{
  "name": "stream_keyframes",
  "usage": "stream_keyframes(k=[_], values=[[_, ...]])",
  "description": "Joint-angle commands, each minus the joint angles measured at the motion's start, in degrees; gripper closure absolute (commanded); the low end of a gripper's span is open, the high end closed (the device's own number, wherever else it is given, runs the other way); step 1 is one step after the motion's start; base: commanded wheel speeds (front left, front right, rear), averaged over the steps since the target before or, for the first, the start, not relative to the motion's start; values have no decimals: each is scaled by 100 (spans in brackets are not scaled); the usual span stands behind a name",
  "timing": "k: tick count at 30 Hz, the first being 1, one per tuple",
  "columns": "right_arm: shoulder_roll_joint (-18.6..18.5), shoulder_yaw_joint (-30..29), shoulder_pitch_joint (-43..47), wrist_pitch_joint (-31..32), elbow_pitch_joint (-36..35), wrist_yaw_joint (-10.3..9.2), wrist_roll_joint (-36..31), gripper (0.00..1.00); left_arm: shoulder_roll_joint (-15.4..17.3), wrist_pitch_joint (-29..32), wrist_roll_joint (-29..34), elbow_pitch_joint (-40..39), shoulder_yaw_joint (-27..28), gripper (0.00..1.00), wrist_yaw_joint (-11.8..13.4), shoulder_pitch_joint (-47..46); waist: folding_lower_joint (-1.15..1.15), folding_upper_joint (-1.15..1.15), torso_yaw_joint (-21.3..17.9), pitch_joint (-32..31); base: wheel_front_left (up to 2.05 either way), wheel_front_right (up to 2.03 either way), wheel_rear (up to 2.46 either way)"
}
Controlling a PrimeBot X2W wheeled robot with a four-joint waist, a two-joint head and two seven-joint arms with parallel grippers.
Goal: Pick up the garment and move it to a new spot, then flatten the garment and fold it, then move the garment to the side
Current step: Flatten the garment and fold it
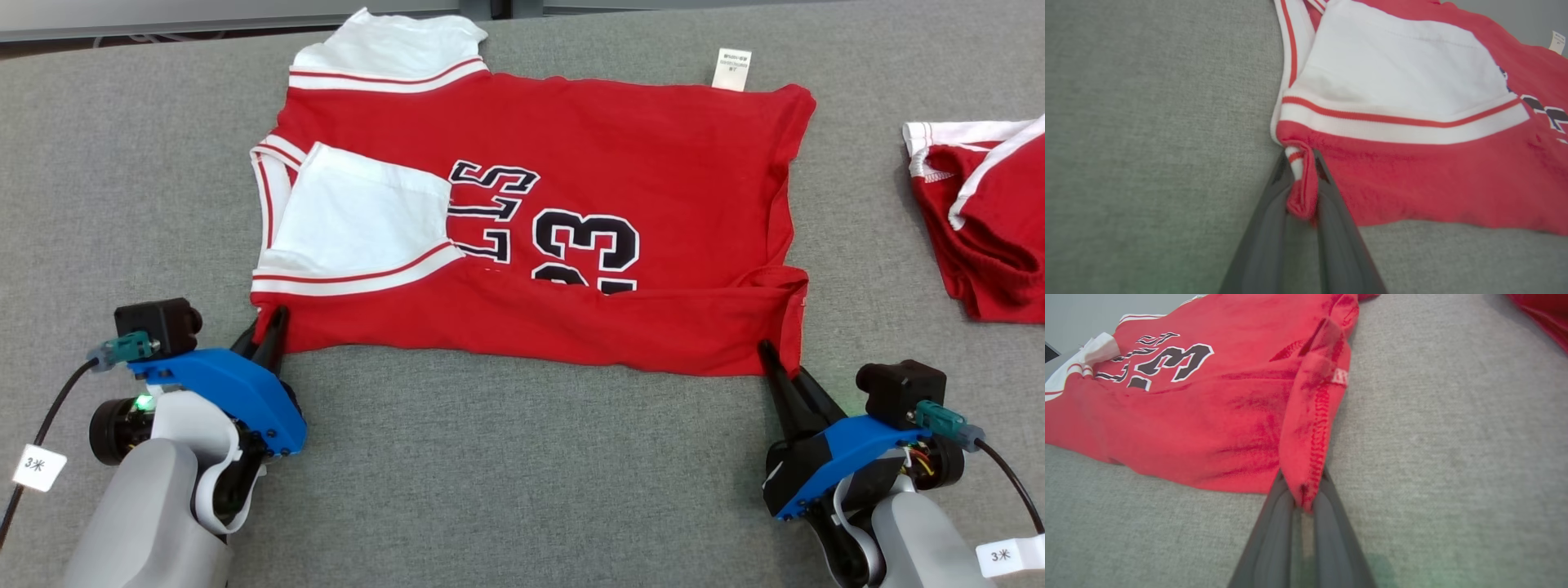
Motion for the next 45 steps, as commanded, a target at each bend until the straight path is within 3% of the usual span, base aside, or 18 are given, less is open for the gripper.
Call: stream_keyframes(k=[1, 11, 19, 27, 28, 29, 30, 34, 40, 45], values=[[-13, 26, 15, 40, 64, 0, 24, 100, -55, 129, -23, 105, -142, 100, -45, 171, 0, 1, -10, -16, 0, 0, 0], [-181, 56, 544, 52, -517, 0, 145, 100, 241, -442, -535, -710, -91, 100, 10, 994, 0, 1, 102, -325, 0, 0, 0], [-353, -76, 1358, 422, -1129, 0, 339, 100, 233, -273, -605, -1591, -72, 100, 491, 2182, 0, 1, 320, -718, 0, 0, 0], [-151, -567, 2203, 681, -1465, -1, 379, 100, 213, -107, -594, -2171, -200, 100, 754, 2917, 0, 1, 402, -960, 0, 0, 0], [-108, -565, 2253, 708, -1497, 0, 367, 93, 228, -119, -561, -2190, -204, 97, 791, 2933, 0, 1, 386, -974, 0, 0, 0], [-72, -562, 2290, 721, -1534, 0, 347, 37, 248, -118, -509, -2193, -228, 0, 822, 2951, 0, 1, 372, -989, 0, 0, 0], [-53, -549, 2302, 714, -1579, 0, 315, 0, 256, -107, -469, -2203, -257, 0, 844, 2972, 0, 1, 353, -1002, 0, 0, 0], [-58, -584, 2166, 553, -1771, 0, 120, 0, 191, -555, -235, -2398, -160, 0, 1050, 2856, 0, 1, 293, -1027, 0, 0, 0], [105, -859, 1898, 364, -2655, 0, -289, 0, 77, -1576, 322, -2843, -24, 0, 1420, 2563, 0, 1, 210, -1115, 0, 0, 0], [201, -1093, 1766, 396, -3133, 0, -533, 0, 113, -1771, 666, -3129, -113, 0, 1568, 2271, 0, 1, 200, -1212, 0, 0, 0]])
